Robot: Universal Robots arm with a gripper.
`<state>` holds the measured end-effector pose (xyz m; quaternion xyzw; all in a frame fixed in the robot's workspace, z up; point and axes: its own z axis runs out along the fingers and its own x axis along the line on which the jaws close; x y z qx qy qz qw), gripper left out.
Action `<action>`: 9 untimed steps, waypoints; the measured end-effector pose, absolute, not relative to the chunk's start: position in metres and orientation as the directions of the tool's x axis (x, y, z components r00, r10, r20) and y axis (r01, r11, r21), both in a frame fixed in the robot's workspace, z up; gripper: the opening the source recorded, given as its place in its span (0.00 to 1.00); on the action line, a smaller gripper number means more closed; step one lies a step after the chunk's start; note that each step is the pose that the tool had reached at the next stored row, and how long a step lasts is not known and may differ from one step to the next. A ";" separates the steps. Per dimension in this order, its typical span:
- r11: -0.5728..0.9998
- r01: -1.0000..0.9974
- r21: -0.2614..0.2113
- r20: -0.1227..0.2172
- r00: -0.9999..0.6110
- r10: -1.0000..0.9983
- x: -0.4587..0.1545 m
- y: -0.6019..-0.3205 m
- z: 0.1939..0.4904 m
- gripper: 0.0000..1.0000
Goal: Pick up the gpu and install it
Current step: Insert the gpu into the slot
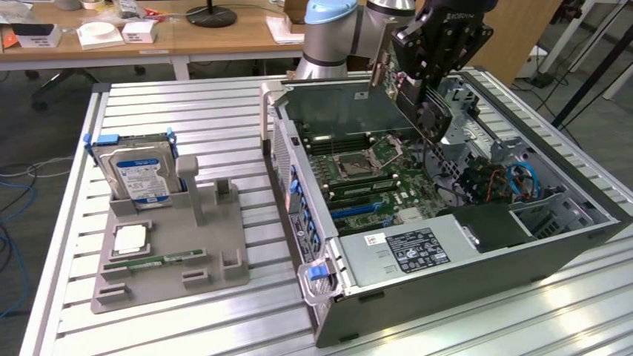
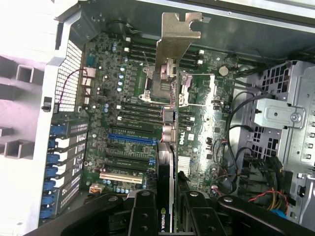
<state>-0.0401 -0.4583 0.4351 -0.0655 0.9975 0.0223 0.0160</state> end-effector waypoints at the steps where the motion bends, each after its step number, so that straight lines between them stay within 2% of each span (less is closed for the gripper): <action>1: 0.990 -0.132 0.042 -0.035 -0.991 -0.131 -0.040 -0.458 0.435 0.26; 9: 0.990 -0.138 0.042 -0.035 -0.990 -0.137 -0.040 -0.458 0.435 0.26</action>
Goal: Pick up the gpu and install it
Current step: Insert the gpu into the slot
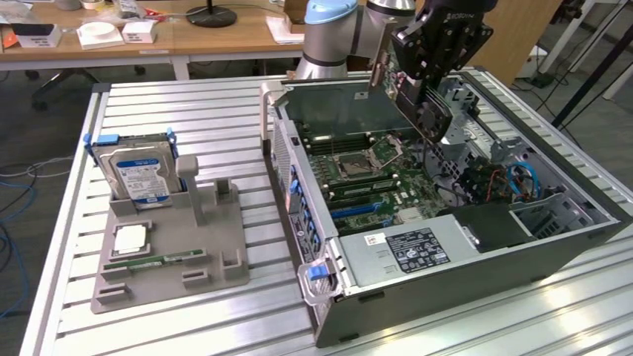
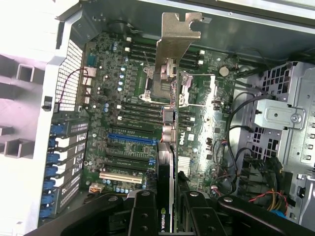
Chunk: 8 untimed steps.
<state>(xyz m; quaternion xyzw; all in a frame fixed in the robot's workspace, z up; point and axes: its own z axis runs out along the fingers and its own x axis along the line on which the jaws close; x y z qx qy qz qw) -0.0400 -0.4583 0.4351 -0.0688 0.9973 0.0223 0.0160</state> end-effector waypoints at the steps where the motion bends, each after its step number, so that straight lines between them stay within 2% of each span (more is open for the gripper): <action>1: 0.989 -0.139 0.042 -0.035 -0.990 -0.137 -0.040 -0.458 0.435 0.26; 8: 0.989 -0.144 0.042 -0.035 -0.989 -0.143 -0.040 -0.458 0.435 0.26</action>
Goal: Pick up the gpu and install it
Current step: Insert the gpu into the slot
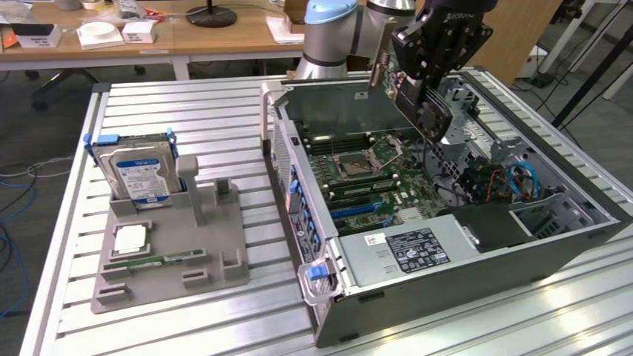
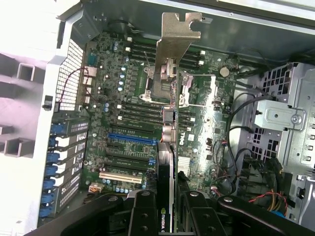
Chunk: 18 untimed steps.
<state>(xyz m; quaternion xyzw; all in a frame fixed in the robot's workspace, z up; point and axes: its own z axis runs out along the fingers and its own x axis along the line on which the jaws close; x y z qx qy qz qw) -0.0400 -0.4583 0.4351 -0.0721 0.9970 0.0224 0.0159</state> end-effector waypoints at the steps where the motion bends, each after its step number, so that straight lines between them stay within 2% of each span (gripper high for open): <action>1: 0.988 -0.145 0.042 -0.035 -0.989 -0.144 -0.040 -0.458 0.435 0.26; 18: 0.986 -0.162 0.042 -0.035 -0.986 -0.160 -0.040 -0.458 0.435 0.26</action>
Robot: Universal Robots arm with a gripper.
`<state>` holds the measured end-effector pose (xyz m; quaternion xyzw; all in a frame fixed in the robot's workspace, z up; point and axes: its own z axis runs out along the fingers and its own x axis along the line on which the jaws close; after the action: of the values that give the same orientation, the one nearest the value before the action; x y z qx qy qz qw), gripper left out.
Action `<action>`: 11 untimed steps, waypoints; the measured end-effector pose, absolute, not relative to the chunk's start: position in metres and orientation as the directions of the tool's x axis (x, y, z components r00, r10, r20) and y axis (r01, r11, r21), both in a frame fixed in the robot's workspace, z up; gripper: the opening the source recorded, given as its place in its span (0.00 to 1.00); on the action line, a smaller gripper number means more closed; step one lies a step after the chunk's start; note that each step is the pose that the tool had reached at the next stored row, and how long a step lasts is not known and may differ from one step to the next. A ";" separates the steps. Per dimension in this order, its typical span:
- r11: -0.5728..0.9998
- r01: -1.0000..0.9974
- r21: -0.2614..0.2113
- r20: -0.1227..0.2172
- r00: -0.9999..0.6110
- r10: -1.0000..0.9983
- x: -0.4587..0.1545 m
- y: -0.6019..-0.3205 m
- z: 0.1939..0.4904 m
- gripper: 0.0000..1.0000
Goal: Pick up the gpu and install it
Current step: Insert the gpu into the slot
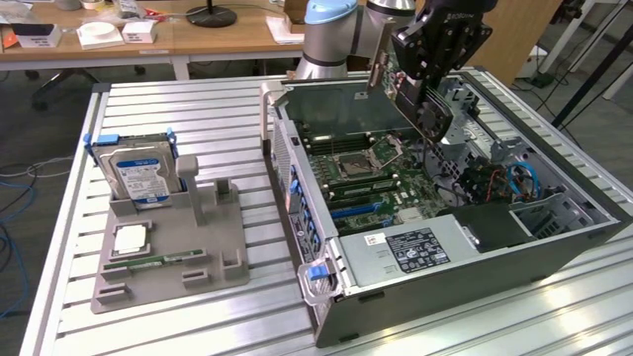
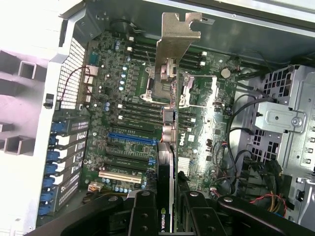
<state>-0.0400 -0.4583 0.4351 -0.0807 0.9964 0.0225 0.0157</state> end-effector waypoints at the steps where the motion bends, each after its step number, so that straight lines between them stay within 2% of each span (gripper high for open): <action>1: 0.986 -0.162 0.042 -0.035 -0.986 -0.161 -0.040 -0.458 0.435 0.26; 11: 0.984 -0.170 0.042 -0.035 -0.985 -0.169 -0.040 -0.458 0.435 0.26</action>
<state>-0.0400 -0.4583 0.4351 -0.0852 0.9960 0.0225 0.0156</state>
